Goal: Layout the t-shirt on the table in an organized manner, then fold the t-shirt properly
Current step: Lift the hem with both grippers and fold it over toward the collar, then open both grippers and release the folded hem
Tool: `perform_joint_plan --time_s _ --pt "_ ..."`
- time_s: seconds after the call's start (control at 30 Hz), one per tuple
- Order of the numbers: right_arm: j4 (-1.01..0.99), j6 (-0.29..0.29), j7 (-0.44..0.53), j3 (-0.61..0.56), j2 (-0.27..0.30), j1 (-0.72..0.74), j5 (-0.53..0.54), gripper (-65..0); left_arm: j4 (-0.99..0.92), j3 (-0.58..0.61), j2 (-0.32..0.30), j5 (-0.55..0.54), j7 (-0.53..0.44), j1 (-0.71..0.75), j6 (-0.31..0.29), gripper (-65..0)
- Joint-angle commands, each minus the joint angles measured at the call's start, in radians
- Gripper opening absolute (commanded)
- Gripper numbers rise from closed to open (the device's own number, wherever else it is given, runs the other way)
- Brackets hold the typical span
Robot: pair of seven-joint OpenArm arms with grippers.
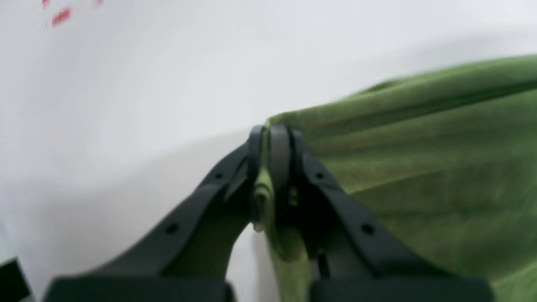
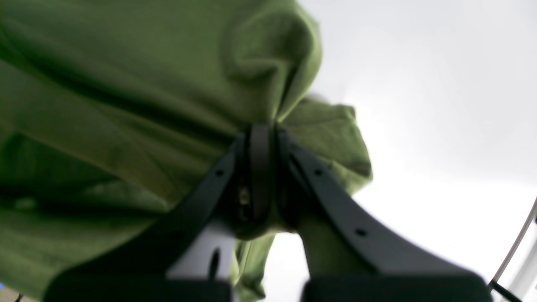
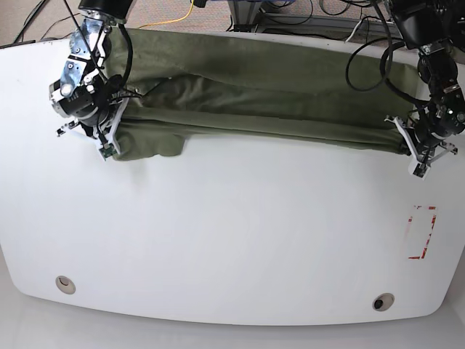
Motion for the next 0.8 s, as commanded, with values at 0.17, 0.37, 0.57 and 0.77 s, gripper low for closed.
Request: perform_joint_plan --time_s 0.17,0.37,0.57,0.77 --pt "0.032 -0.009 -0.016 0.003 0.015 -0.047 -0.039 -65.0 0.019 -0.011 -0.058 0.029 0.0 0.021 0.018 -65.0" --pt "0.03 -0.009 -0.016 0.002 0.015 -0.073 -0.039 -64.8 0.019 -0.011 -0.066 0.032 0.0 0.055 0.018 -65.0" --pt "0.03 -0.009 -0.016 0.002 0.015 -0.092 -0.039 -53.4 0.014 -0.011 -0.066 0.036 0.0 0.087 0.018 -59.4" --pt "0.03 -0.009 -0.016 0.006 0.015 -0.109 -0.039 -26.3 0.019 -0.011 -0.066 0.036 0.0 0.126 0.018 -41.7"
